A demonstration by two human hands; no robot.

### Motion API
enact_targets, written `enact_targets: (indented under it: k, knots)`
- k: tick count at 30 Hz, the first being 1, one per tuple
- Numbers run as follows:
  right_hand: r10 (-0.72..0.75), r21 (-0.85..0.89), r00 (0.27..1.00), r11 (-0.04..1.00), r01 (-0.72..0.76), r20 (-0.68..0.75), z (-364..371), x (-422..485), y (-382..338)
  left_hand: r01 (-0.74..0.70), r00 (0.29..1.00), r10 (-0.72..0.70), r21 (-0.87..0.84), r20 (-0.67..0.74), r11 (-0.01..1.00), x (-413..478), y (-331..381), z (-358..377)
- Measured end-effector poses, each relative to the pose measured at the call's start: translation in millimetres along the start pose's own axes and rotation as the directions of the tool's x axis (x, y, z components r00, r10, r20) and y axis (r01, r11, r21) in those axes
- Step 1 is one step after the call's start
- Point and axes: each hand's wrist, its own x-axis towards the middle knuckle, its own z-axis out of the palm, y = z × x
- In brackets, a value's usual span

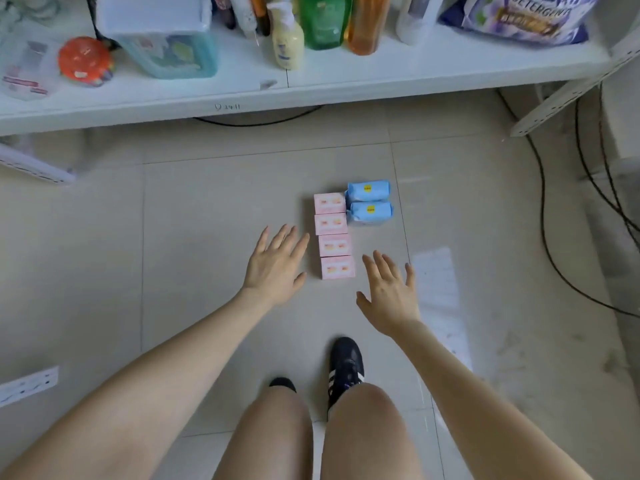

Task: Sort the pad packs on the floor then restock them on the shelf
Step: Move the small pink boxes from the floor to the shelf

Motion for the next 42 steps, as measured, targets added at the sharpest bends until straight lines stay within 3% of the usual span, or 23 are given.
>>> enact_targets:
  k: [6, 15, 25, 42]
  knots:
    - [-0.061, -0.011, 0.996, 0.998, 0.062, 0.059, 102, 68, 19, -0.033, 0.999, 0.033, 0.02, 0.003, 0.999, 65, -9, 104]
    - [-0.146, 0.002, 0.989, 0.989, 0.146, -0.008, 186, 131, 33, -0.143, 0.988, 0.142, -0.015, -0.059, 0.99, 136, -13, 197]
    - [-0.191, 0.012, 0.971, 0.981, 0.195, -0.143, 207, 143, 40, -0.233, 0.965, 0.217, -0.103, -0.148, 0.967, 161, -2, 223]
    - [-0.14, 0.116, 0.99, 0.984, 0.138, 0.017, 218, 128, 61, -0.26, 0.955, 0.231, -0.143, -0.188, 0.955, 153, 17, 232]
